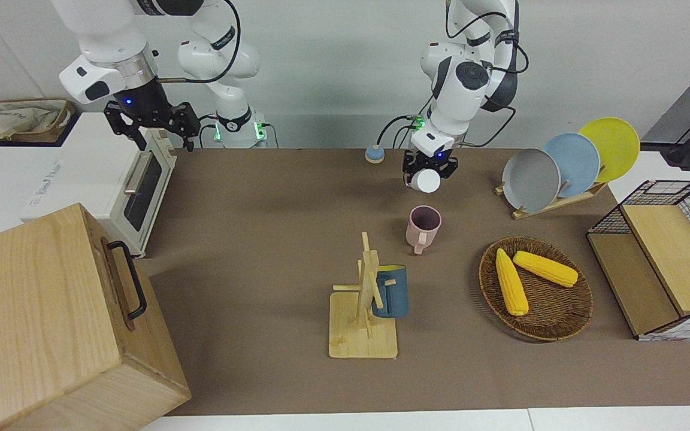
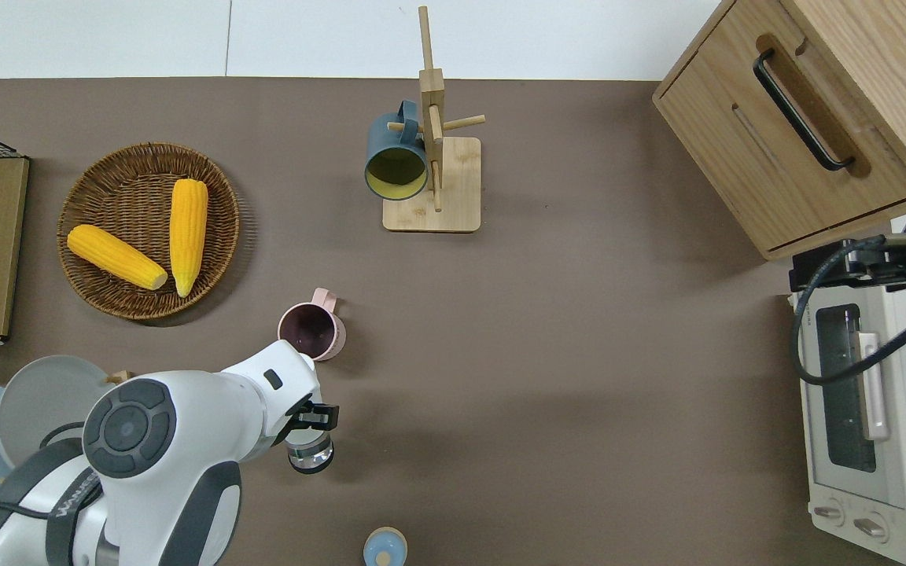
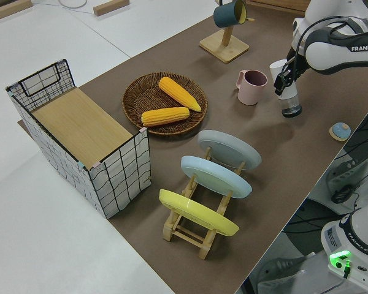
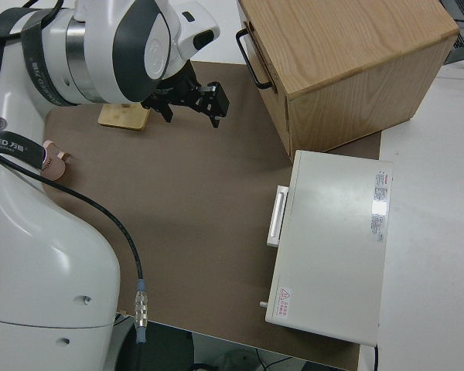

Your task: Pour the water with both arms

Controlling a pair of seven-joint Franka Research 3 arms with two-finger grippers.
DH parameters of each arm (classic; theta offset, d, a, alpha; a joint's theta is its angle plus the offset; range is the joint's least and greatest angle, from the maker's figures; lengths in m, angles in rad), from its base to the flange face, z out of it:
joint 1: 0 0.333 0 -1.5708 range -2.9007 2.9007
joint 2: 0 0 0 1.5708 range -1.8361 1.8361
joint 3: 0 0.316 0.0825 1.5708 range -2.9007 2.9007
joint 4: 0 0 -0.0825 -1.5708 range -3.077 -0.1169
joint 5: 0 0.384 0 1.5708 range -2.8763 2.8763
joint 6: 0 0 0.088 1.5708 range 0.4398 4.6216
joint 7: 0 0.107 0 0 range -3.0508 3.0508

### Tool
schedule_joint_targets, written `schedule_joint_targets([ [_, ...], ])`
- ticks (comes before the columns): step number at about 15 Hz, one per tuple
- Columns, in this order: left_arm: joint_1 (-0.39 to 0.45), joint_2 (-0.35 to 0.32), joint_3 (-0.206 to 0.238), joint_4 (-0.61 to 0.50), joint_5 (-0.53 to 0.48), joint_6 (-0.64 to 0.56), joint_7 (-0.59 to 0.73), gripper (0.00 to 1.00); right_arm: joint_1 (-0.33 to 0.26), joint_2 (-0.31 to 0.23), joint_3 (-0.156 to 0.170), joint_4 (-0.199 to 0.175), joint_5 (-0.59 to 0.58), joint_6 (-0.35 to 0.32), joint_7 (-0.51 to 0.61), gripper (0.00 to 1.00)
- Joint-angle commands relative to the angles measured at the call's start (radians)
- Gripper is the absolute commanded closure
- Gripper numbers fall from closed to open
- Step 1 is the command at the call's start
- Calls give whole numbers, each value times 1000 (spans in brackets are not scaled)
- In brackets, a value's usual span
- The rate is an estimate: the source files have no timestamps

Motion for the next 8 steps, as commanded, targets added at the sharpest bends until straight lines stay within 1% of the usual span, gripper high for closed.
schedule_joint_targets([
  [1,12,87,3,149,6,-144,-14,1000,-22,-19,2,-23,32,0,-20,11],
  [3,24,121,3,200,15,-204,-14,1000,-15,-19,3,-23,34,0,-20,11],
  [6,47,165,3,263,18,-279,-8,1000,1,-19,14,-23,40,0,-22,13],
  [8,49,185,3,283,18,-298,-11,1000,10,-19,20,-23,41,0,-22,11],
])
